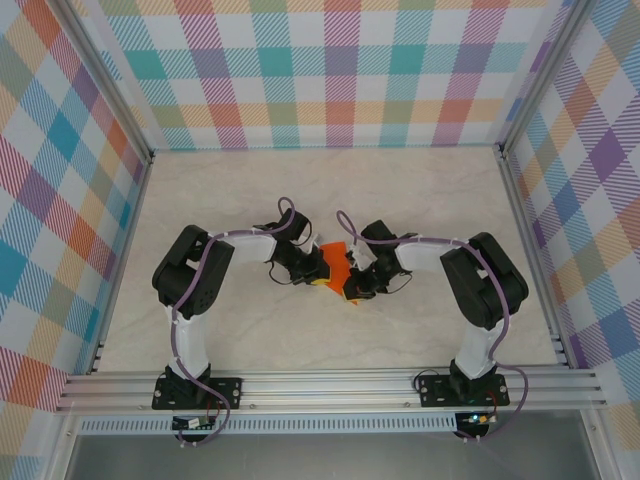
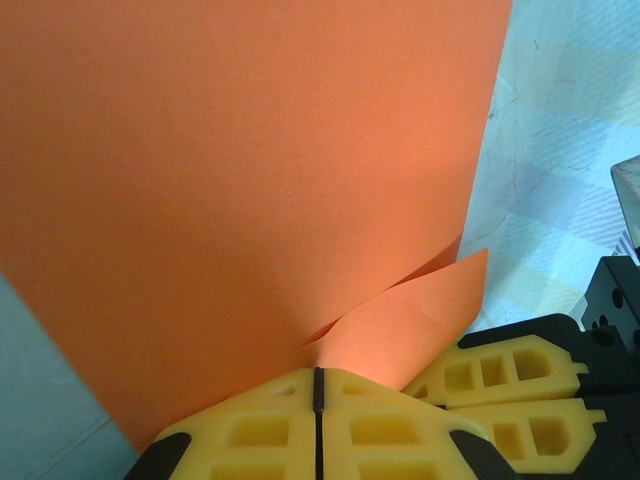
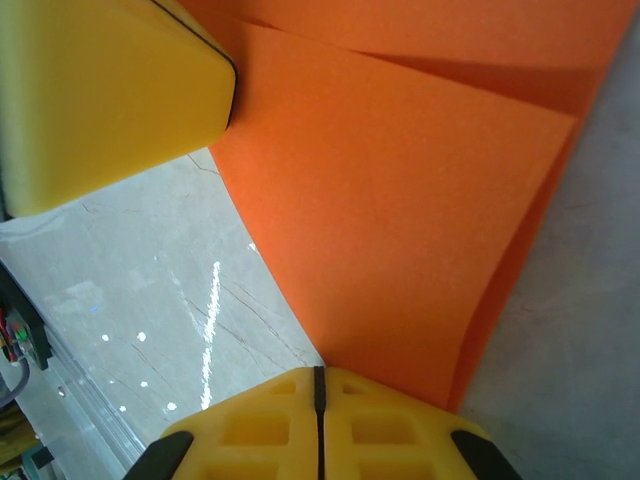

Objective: Fold a paper plane with a square sheet of paper (fold left side to right side)
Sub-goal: Third fold the triangle at the center of the table.

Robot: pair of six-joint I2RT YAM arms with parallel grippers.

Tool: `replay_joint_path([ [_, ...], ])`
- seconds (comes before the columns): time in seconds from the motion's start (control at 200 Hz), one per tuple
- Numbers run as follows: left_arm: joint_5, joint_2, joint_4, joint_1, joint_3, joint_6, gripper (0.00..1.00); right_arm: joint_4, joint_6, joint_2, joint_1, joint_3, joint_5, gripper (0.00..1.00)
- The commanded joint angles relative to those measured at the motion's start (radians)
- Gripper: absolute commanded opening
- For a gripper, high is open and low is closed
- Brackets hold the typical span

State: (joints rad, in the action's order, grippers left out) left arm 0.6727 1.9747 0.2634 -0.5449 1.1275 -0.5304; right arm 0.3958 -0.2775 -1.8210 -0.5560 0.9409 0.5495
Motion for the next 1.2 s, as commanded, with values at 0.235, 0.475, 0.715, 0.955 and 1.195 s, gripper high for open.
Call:
replay_joint_path([
  [0.235, -0.095, 0.003, 0.104, -0.009, -0.019, 0.022, 0.06, 0.061, -0.057, 0.023, 0.021, -0.123, -0.01, 0.03],
  [0.475, -0.099, 0.005, 0.104, -0.009, -0.017, 0.023, 0.06, 0.052, -0.072, 0.082, 0.049, -0.199, 0.001, 0.03],
  [0.715, -0.095, -0.001, 0.104, -0.008, -0.015, 0.023, 0.06, 0.088, -0.074, 0.18, 0.07, -0.235, -0.007, 0.01],
  [0.955, -0.097, -0.003, 0.11, -0.009, -0.002, 0.023, 0.06, 0.178, -0.099, 0.376, 0.067, -0.147, 0.027, 0.05],
  [1.195, -0.096, -0.002, 0.108, -0.009, 0.003, 0.021, 0.06, 0.08, -0.18, 0.206, 0.028, -0.073, 0.002, 0.0],
])
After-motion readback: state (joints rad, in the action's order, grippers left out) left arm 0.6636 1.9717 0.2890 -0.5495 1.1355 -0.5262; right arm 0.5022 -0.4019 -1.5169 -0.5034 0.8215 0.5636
